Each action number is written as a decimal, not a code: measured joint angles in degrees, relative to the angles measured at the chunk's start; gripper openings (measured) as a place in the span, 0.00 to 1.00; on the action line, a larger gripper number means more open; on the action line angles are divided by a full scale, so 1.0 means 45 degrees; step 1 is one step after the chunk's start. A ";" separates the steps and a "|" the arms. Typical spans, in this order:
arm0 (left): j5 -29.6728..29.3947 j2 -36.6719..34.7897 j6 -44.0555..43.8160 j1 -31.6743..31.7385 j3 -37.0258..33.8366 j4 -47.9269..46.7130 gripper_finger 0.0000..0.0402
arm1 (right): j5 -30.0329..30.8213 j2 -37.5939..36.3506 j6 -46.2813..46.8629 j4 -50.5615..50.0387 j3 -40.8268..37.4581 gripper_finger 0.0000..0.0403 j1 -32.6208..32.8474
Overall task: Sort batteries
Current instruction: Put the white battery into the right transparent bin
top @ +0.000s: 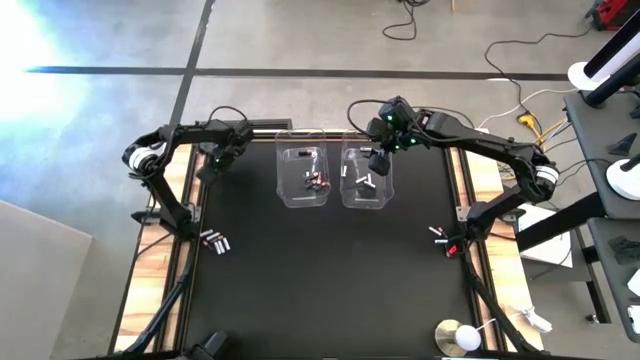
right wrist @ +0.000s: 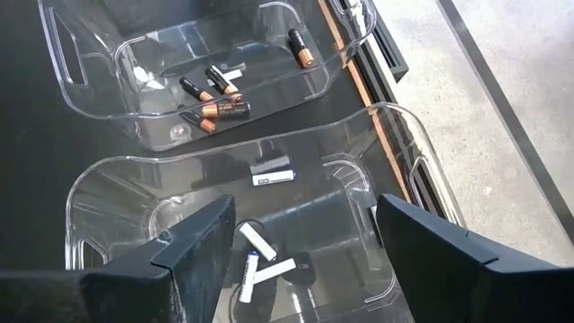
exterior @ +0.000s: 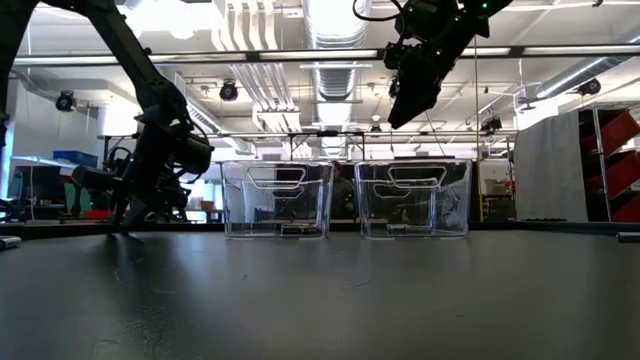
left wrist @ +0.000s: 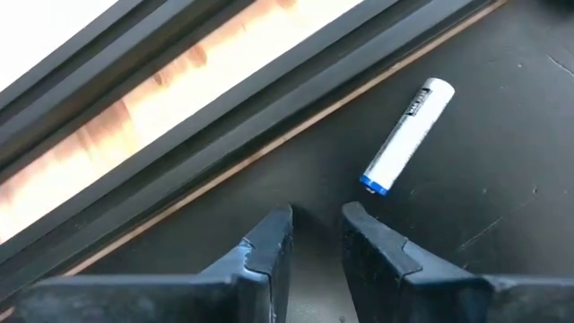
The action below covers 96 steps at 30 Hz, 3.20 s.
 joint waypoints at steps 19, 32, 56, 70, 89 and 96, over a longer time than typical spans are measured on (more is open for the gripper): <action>-0.0977 0.0032 0.4157 -0.0303 0.2064 -0.0617 0.19 | 0.0034 -0.0005 -0.0324 0.0390 0.0000 0.65 -0.0005; -0.0943 0.0223 0.4056 0.0223 0.1865 -0.0221 0.19 | 0.0035 -0.0005 0.0189 0.0288 -0.0193 0.68 -0.0005; -0.0609 0.1073 0.7486 -0.0168 0.3116 0.0698 0.27 | 0.0032 -0.0010 0.0566 0.0665 -0.1690 0.70 -0.0005; 0.0095 0.3708 1.5665 0.1375 0.7049 -0.3416 0.29 | 0.0024 -0.0010 0.0725 0.1050 -0.1690 0.75 -0.0005; 0.0910 0.6713 2.0386 0.1892 0.9118 -0.6266 0.29 | 0.0007 -0.0010 0.2441 0.0074 -0.1690 0.74 0.0000; 0.1207 0.6679 2.1568 0.1964 0.8314 -0.6096 0.29 | 0.0034 -0.0010 0.2561 0.0134 -0.1690 0.75 0.0000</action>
